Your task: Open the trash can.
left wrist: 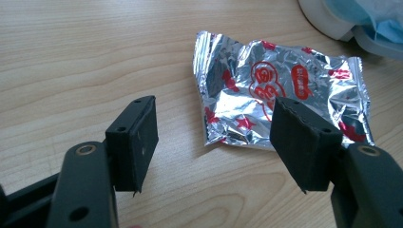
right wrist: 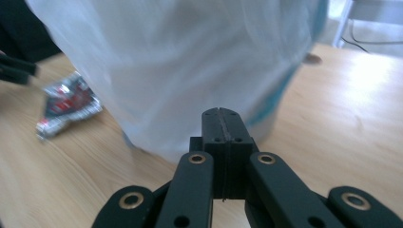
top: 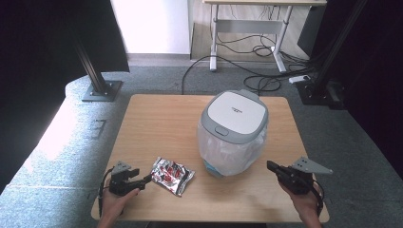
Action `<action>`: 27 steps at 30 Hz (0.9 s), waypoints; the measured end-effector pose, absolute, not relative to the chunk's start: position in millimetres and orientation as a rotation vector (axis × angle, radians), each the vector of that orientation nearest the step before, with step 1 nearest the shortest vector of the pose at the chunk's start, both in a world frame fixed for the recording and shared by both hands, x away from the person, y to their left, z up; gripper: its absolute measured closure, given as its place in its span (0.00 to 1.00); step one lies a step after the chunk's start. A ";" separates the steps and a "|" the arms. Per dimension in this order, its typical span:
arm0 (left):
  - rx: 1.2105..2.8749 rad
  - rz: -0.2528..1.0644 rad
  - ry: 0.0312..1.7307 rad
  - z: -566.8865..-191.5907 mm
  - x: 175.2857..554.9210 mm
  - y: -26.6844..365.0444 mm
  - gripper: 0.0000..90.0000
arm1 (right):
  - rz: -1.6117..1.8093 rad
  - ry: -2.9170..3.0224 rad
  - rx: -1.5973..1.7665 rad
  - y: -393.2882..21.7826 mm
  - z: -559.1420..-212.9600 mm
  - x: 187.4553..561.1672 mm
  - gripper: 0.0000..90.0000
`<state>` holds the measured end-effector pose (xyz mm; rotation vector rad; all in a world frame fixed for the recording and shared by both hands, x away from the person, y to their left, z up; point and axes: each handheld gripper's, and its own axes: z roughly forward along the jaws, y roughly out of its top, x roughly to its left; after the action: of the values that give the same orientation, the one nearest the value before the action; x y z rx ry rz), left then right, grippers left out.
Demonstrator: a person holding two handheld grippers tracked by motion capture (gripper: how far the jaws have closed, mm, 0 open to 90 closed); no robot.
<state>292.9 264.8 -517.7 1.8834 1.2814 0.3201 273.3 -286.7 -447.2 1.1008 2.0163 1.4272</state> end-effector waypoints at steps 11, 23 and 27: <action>1.909 0.310 1.271 -520.3 294.0 262.9 0.37 | 1.545 1.994 1.086 -276.6 -409.9 278.9 1.00; 1.918 0.306 1.273 -521.6 294.5 263.4 0.37 | 1.592 1.994 1.030 -268.7 -379.1 284.3 1.00; 1.920 0.302 1.272 -522.2 294.7 263.1 0.37 | 1.611 2.016 1.004 -261.7 -370.6 288.4 1.00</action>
<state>294.7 263.1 -522.2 1.9196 1.2725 0.3022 288.4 -261.7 -370.6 1.0036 2.0165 1.6112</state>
